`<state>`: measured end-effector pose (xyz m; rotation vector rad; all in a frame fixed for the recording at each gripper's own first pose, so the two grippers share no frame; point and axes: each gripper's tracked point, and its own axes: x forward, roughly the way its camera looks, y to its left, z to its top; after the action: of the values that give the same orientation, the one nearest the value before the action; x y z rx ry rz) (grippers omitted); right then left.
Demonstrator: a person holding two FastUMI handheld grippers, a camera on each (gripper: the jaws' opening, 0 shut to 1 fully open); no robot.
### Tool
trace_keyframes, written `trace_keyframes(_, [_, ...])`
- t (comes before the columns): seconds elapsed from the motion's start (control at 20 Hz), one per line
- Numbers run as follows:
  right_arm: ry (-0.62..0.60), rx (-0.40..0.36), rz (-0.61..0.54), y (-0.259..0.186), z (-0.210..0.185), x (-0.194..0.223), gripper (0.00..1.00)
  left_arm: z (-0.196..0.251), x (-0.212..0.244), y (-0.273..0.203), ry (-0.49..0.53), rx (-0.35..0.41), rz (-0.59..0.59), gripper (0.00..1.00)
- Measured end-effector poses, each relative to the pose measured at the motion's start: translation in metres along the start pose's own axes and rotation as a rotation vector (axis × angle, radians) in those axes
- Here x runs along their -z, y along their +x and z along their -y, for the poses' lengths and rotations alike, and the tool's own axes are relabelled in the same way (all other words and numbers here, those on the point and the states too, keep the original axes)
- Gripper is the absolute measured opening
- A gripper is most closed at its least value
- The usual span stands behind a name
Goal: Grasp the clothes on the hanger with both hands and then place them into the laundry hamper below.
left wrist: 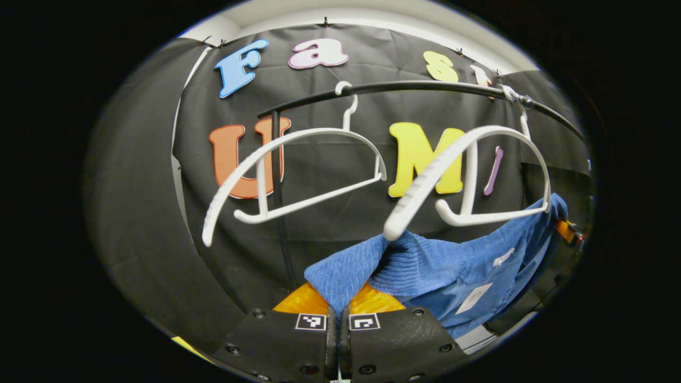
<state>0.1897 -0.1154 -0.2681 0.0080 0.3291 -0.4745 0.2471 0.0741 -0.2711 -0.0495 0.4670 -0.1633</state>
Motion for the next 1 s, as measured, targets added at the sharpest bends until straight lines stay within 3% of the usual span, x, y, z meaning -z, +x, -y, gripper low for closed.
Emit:
trace_keyframes(0.3, [0.028, -0.010, -0.133, -0.005, 0.005, 0.046, 0.05, 0.016, 0.036, -0.008, -0.020, 0.018, -0.054, 0.02])
trace_keyframes(0.35, [0.018, -0.013, -0.144, -0.004, 0.005, 0.052, 0.05, 0.021, 0.043, -0.011, -0.018, 0.019, -0.063, 0.06])
trace_keyframes(0.4, [0.007, -0.021, -0.149, -0.010, 0.002, 0.057, 0.04, 0.024, 0.046, -0.012, -0.010, 0.019, -0.068, 0.02])
trace_keyframes(1.0, [-0.039, -0.151, -0.209, -0.066, -0.031, 0.084, 0.04, 0.052, 0.090, -0.057, -0.001, 0.010, -0.120, 0.02])
